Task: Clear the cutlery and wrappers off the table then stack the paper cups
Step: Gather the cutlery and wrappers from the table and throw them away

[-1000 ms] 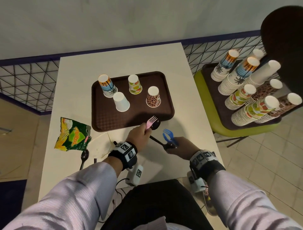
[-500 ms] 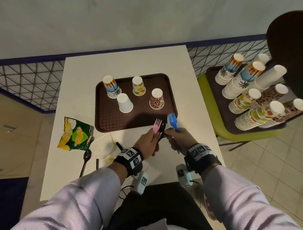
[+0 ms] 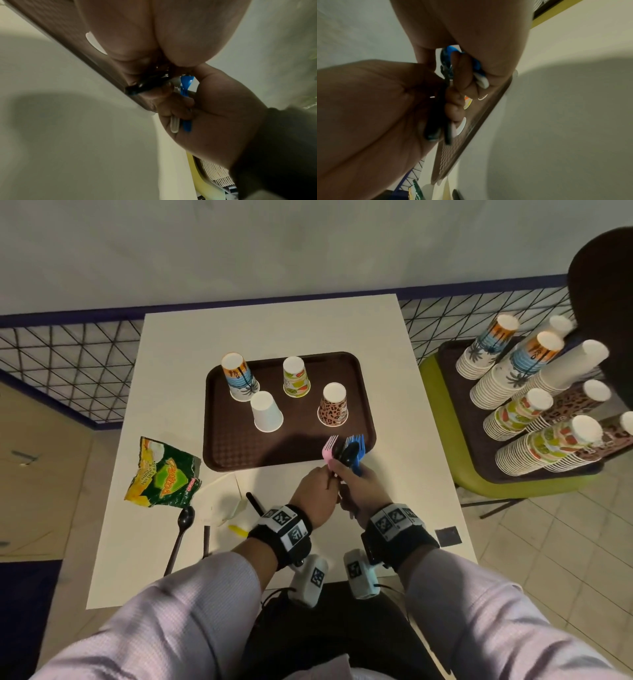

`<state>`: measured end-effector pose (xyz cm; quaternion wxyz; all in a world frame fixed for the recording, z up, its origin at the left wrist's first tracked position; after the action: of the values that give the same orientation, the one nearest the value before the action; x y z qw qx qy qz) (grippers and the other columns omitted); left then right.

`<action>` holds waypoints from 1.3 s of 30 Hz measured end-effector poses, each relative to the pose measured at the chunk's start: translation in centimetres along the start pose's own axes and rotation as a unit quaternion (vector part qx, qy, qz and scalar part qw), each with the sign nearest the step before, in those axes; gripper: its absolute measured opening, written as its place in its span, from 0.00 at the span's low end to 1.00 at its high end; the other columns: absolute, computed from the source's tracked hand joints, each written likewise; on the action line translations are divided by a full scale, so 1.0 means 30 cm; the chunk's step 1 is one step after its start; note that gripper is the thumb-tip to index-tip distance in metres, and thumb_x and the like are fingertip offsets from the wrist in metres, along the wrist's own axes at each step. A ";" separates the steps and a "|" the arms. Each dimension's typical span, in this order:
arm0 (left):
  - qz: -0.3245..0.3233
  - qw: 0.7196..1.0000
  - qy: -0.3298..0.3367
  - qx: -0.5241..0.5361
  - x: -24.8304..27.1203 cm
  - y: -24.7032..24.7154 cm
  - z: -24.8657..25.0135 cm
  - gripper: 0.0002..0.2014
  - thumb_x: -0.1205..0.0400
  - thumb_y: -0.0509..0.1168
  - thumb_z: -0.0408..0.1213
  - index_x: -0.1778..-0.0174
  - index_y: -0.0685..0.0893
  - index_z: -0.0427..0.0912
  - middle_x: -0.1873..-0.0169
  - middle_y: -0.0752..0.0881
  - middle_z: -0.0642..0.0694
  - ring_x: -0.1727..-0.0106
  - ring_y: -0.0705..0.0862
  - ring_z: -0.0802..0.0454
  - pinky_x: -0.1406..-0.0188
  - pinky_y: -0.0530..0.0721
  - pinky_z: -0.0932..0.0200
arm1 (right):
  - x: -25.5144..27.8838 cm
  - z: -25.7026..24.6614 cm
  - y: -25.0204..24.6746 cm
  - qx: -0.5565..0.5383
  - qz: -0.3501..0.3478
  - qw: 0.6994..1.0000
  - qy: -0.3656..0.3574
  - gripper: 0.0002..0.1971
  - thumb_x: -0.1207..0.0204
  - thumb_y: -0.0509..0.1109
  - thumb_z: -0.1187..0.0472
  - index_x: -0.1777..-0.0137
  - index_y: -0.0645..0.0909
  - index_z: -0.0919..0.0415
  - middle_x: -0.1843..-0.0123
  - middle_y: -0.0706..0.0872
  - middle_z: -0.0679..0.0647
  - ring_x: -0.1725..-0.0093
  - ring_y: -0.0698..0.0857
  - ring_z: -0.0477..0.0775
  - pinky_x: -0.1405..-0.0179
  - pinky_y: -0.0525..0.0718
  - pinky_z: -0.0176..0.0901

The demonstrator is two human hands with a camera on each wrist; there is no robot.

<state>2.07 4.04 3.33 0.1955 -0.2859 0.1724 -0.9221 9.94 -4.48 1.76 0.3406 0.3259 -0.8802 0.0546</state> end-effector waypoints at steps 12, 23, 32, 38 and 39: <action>-0.035 0.996 0.024 -0.074 0.025 -0.012 0.002 0.12 0.12 0.60 0.41 0.52 0.86 0.40 0.62 0.91 0.43 0.64 0.87 0.52 0.64 0.79 0.62 | -0.042 0.012 -0.011 0.083 0.026 0.994 -0.066 0.15 0.18 0.74 0.50 0.58 0.81 0.61 0.73 0.80 0.54 0.76 0.77 0.54 0.74 0.77 0.45; -0.009 0.997 -0.021 -0.073 0.077 -0.050 -0.031 0.20 0.13 0.64 0.49 0.63 0.91 0.41 0.67 0.93 0.46 0.62 0.92 0.50 0.51 0.88 0.52 | -0.033 0.007 0.042 0.104 0.116 0.986 -0.064 0.15 0.18 0.72 0.47 0.58 0.83 0.58 0.73 0.81 0.51 0.76 0.78 0.49 0.73 0.76 0.42; -0.030 0.975 0.048 -0.213 0.098 -0.057 -0.046 0.13 0.13 0.61 0.40 0.59 0.89 0.44 0.61 0.86 0.44 0.58 0.84 0.46 0.55 0.77 0.55 | -0.031 0.021 0.112 0.114 0.097 0.988 -0.026 0.09 0.22 0.72 0.58 0.63 0.81 0.60 0.74 0.78 0.50 0.75 0.75 0.52 0.72 0.72 0.43; -0.075 0.974 0.041 -0.212 0.128 -0.101 -0.109 0.21 0.11 0.57 0.56 0.33 0.87 0.49 0.42 0.87 0.43 0.42 0.85 0.47 0.37 0.80 0.52 | -0.033 0.015 0.114 0.067 0.086 0.994 -0.009 0.07 0.19 0.68 0.60 0.57 0.82 0.61 0.72 0.77 0.53 0.72 0.78 0.53 0.66 0.78 0.49; -0.073 0.982 0.014 -0.176 0.134 -0.126 -0.137 0.23 0.12 0.56 0.58 0.31 0.86 0.51 0.38 0.86 0.44 0.39 0.85 0.48 0.33 0.79 0.51 | -0.037 0.013 0.104 0.054 0.082 0.995 -0.007 0.06 0.18 0.67 0.61 0.56 0.83 0.61 0.72 0.78 0.53 0.70 0.81 0.54 0.63 0.82 0.51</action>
<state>-4.41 6.31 3.59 0.0717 -0.3148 0.3135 -0.8930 8.43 -1.56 1.17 0.3109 0.2711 -0.9021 0.1271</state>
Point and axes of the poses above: each hand's wrist, its own x-axis away from the middle knuckle, its own y-axis out of the palm, z = x × y, the point moved 1 cm from there along -x, towards the middle knuckle
